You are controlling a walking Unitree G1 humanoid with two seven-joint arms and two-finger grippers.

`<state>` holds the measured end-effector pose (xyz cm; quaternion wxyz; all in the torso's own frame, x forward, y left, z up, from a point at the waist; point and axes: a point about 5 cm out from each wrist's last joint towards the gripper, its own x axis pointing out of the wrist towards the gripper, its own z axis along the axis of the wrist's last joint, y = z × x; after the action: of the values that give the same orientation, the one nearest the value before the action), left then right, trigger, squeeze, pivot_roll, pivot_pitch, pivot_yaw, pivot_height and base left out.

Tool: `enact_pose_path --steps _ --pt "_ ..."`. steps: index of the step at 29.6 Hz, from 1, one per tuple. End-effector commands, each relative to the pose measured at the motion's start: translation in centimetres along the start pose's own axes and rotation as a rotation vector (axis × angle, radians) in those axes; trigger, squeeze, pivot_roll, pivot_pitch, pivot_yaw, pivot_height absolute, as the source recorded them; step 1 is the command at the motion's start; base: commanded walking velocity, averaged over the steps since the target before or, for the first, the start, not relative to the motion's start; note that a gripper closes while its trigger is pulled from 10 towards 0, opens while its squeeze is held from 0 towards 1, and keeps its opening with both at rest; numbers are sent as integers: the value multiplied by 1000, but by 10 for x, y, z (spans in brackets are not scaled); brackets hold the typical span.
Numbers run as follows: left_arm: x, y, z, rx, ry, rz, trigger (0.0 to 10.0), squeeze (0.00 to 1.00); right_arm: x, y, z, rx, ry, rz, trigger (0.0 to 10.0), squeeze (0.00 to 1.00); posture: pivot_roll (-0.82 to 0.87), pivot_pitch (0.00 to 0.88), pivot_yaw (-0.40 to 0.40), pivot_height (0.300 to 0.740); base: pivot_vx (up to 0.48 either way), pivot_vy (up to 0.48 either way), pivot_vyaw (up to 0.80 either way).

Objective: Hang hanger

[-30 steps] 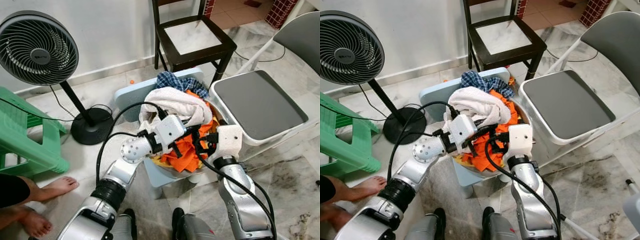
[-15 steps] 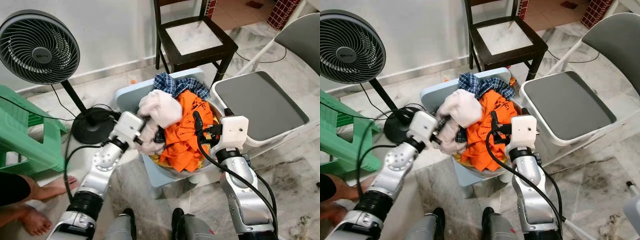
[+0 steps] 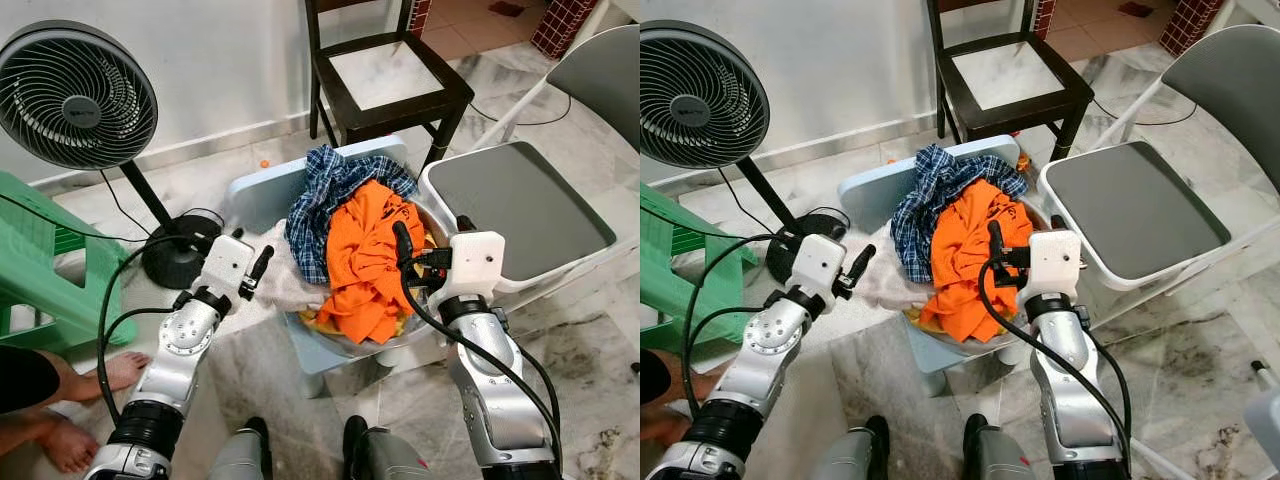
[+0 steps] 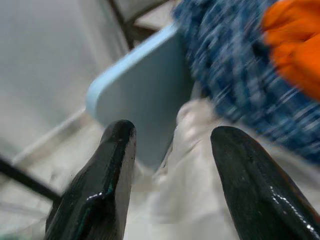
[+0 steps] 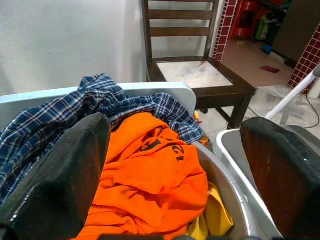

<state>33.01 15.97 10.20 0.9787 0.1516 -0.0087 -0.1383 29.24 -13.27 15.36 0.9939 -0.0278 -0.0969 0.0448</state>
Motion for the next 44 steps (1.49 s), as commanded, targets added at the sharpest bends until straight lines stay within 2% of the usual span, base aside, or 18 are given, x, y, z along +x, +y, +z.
enact_pose_path --steps 1,3,6,11,15,16,17,18,19,20,32,33,34,37,44 --pt "-5 1 -17 -55 88 30 10000 1000 -2 -1 0 -3 -1 -5 10000 0 114 293 -19 740 0 0 0" --pt "-6 2 -19 -92 100 47 10000 1000 -1 -1 1 -3 -2 -2 10000 0 113 294 -18 740 0 0 0" --pt "-6 1 -18 -96 95 47 10000 1000 -1 -2 1 -4 -2 -3 10000 0 113 294 -19 740 0 0 0" --pt "-12 -18 -25 -104 131 -13 10000 1000 -2 -2 1 -9 -3 -2 10000 0 108 294 -22 740 0 0 0" --pt "-13 -25 -27 -123 135 -55 10000 1000 -2 -2 1 -9 -3 0 10000 0 107 294 -24 740 0 0 0" --pt "-12 -34 -28 -133 144 -109 8235 0 -2 -2 1 -9 -4 2 10000 0 107 294 -24 740 0 0 0" --pt "-11 -42 -26 -157 136 -156 7529 0 -2 -1 1 -10 -4 4 10000 0 105 294 -24 740 0 0 0" --pt "-10 -48 -25 -160 133 -196 7333 0 -1 -1 1 -11 -5 5 10000 0 104 294 -23 740 0 0 0" --pt "-9 -52 -24 -157 133 -217 8157 0 -1 -1 2 -12 -5 6 10000 0 104 293 -22 740 0 0 0" --pt "-8 -54 -23 -158 129 -228 10000 0 -1 -1 2 -13 -5 7 10000 0 104 293 -22 740 0 0 0" --pt "4 -65 -26 -139 173 -278 10000 0 -2 1 2 -13 -4 8 10000 0 89 293 -15 740 0 0 0" --pt "5 -68 -30 -144 202 -293 4118 0 -2 1 2 -14 -5 7 10000 0 82 293 -14 740 0 0 0" --pt "5 -70 -33 -160 229 -302 0 0 -3 1 2 -14 -5 6 10000 0 78 293 -14 740 0 0 0" --pt "3 -72 -40 -202 276 -303 0 0 -4 0 2 -17 -4 4 10000 0 77 292 -13 740 0 0 0" --pt "4 -69 -45 -220 298 -284 0 0 -3 1 1 -19 -1 3 10000 0 84 290 -11 740 0 0 0"
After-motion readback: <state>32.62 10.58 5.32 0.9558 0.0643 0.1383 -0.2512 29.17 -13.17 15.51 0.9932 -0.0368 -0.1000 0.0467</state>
